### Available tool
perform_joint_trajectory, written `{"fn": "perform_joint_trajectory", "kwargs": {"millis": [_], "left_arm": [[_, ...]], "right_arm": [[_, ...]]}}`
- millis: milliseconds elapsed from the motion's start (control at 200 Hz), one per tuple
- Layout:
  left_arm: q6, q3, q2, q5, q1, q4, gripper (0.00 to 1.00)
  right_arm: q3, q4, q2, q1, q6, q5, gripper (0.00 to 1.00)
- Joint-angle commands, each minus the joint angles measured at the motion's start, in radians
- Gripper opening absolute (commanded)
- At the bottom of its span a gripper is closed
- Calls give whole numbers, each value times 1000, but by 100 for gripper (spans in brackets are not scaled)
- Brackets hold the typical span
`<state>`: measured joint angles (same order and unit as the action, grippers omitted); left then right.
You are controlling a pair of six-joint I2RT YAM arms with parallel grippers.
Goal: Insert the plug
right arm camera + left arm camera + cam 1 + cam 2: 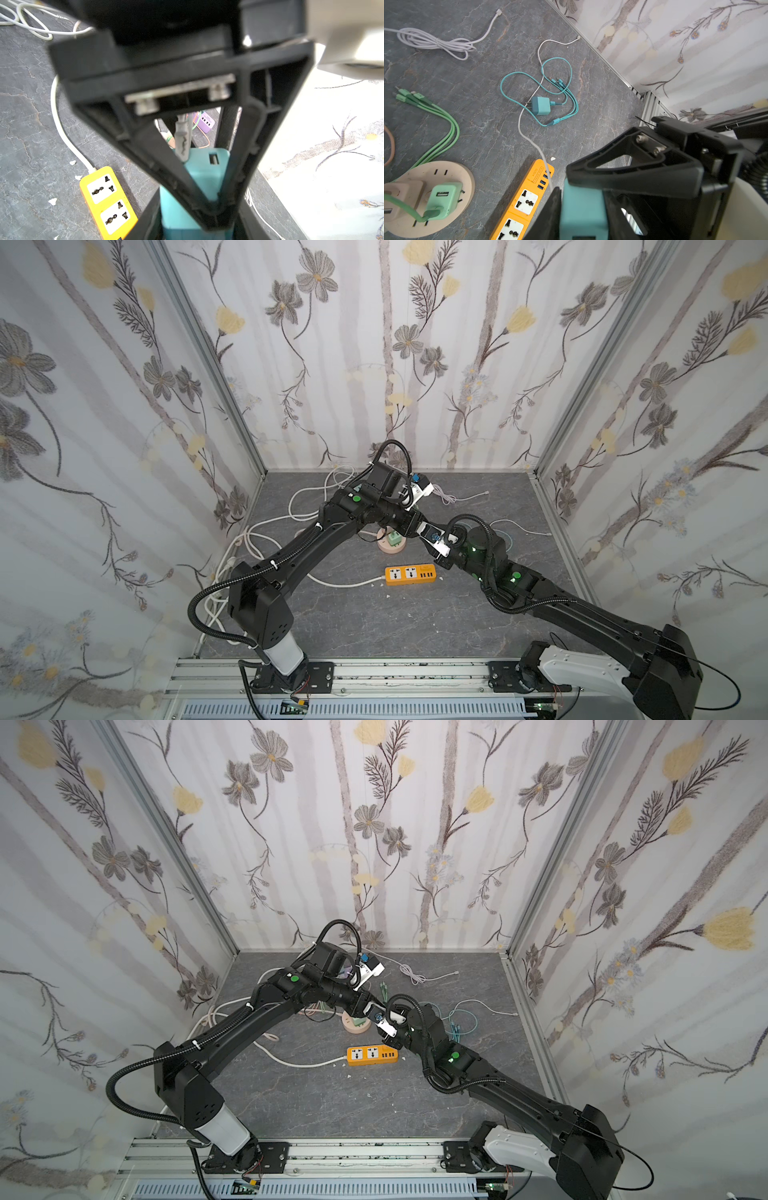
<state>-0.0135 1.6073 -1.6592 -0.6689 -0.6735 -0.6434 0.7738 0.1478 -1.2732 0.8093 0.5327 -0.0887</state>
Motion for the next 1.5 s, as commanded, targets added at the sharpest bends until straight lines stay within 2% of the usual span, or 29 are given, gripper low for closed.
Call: {"fn": "perform_joint_trajectory", "kwargs": {"millis": [0, 150, 170, 225, 265, 295, 325, 430, 505, 530, 555, 635, 720, 824, 949, 1119, 1439, 1494], "left_arm": [[-33, 0, 11, -51, 0, -16, 26], [-84, 15, 13, -45, 0, -83, 24], [-87, 17, 12, -46, 0, -88, 20], [-92, 22, 13, -45, 0, -93, 2], [-99, 22, 18, -29, 0, -88, 0], [-107, 17, 26, 2, -2, -78, 0], [-117, 8, 38, 44, -4, -67, 0], [-146, -23, 93, 164, -2, 8, 0], [-148, 14, 110, 177, 3, 28, 0], [-145, 37, 109, 175, 3, 25, 0], [-140, 62, 107, 171, 2, 21, 0], [-132, 116, 98, 144, 3, 14, 0], [-119, 135, 96, 135, 2, 21, 0], [-112, 140, 93, 157, 1, 20, 0], [-113, 127, 100, 185, 2, 16, 0], [-118, 106, 102, 191, 1, 12, 0], [-96, 29, 149, 189, 3, 58, 0], [-94, 21, 155, 189, 3, 62, 0]], "right_arm": [[-1, 52, -3, 1, 3, -16, 28], [3, 61, -9, 3, -1, -19, 28], [3, 63, -11, 3, -3, -21, 28], [8, 66, -17, 3, -20, -32, 30], [11, 63, -21, 1, -47, -49, 39], [13, 52, -21, 0, -67, -61, 51], [16, 32, -22, 0, -90, -76, 58], [-3, -57, 4, -21, -213, -97, 69], [-37, -114, 37, -129, -358, -32, 77], [-45, -134, 47, -167, -407, 7, 96], [-53, -150, 54, -205, -456, 37, 99], [-65, -200, 44, -321, -587, 101, 99], [-16, -328, -40, -413, -675, 205, 96], [67, -477, -181, -422, -737, 236, 91], [70, -476, -311, -424, -845, 181, 78], [110, -474, -474, -420, -881, 166, 68], [231, -508, -619, -378, -859, 79, 60], [253, -518, -642, -368, -857, 70, 56]]}}
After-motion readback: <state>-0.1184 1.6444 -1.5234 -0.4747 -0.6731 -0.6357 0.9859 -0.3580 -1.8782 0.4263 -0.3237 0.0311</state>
